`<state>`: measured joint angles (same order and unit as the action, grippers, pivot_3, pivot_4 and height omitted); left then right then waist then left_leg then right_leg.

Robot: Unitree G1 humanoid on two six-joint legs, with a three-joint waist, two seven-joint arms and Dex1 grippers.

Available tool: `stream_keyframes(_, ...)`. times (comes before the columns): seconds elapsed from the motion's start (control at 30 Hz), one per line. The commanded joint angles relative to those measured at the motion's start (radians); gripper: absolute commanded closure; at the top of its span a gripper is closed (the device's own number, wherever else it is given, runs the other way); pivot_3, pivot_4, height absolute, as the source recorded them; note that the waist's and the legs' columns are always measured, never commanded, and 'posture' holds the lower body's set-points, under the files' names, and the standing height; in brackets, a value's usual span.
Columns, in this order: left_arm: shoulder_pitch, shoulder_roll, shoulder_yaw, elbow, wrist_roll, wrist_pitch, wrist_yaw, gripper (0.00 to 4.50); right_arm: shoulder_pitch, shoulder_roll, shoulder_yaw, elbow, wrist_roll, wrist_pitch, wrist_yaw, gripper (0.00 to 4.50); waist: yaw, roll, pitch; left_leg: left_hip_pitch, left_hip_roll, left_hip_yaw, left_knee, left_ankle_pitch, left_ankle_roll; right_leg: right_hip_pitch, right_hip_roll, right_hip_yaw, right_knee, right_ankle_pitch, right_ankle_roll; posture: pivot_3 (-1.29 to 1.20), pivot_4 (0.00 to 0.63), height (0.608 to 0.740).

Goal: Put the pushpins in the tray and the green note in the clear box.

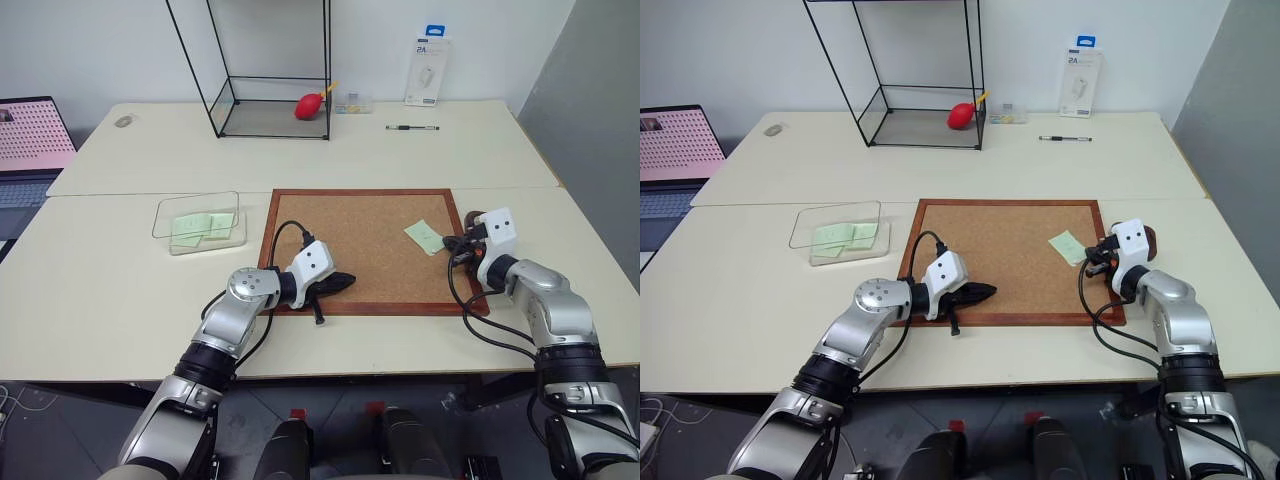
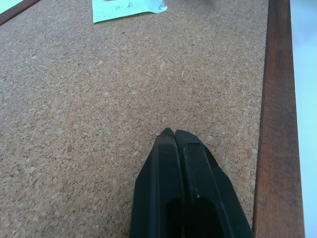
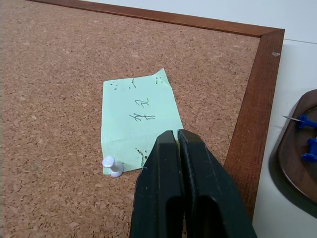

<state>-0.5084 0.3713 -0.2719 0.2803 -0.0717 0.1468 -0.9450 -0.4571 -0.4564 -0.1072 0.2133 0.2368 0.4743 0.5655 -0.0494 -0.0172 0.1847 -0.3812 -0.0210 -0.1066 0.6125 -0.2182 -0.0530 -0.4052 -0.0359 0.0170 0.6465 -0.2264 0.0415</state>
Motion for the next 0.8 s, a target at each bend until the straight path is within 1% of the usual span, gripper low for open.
stream_keyframes(0.03, 0.021, 0.017, -0.023, 0.035, 0.04, 0.022, 0.007, 4.5, -0.016, -0.004, -0.036, -0.096, 0.058, 0.016, 0.019, 4.5, -0.001, 0.0, 0.0, 0.0, 0.0, 0.0, 0.0, 0.0, 0.0, 0.0, 0.0, 0.0, 0.0, 0.0, 0.0, 0.0, 0.15, 0.74)
stream_keyframes(0.3, 0.018, 0.019, -0.029, 0.04, 0.044, 0.02, 0.006, 4.5, -0.021, -0.023, -0.081, -0.117, 0.095, 0.052, 0.002, 4.5, 0.0, 0.0, 0.0, 0.0, 0.0, 0.0, 0.0, 0.0, 0.0, 0.0, 0.0, 0.0, 0.0, 0.0, 0.0, 0.0, 0.15, 0.74)
stream_keyframes(0.47, 0.016, 0.018, -0.031, 0.042, 0.045, 0.019, 0.005, 4.5, -0.031, -0.046, -0.108, -0.076, 0.089, 0.042, -0.013, 4.5, 0.0, 0.0, 0.0, 0.0, 0.0, 0.0, 0.0, 0.0, 0.0, 0.0, 0.0, 0.0, 0.0, 0.0, 0.0, 0.0, 0.15, 0.74)
stream_keyframes(0.8, 0.015, 0.022, -0.03, 0.036, 0.044, 0.019, 0.003, 4.5, -0.131, -0.089, -0.124, 0.207, -0.01, -0.086, -0.118, 4.5, 0.001, 0.0, 0.0, 0.0, 0.0, 0.0, 0.0, 0.0, 0.0, 0.0, 0.0, 0.0, 0.0, 0.0, 0.0, 0.0, 0.15, 0.74)
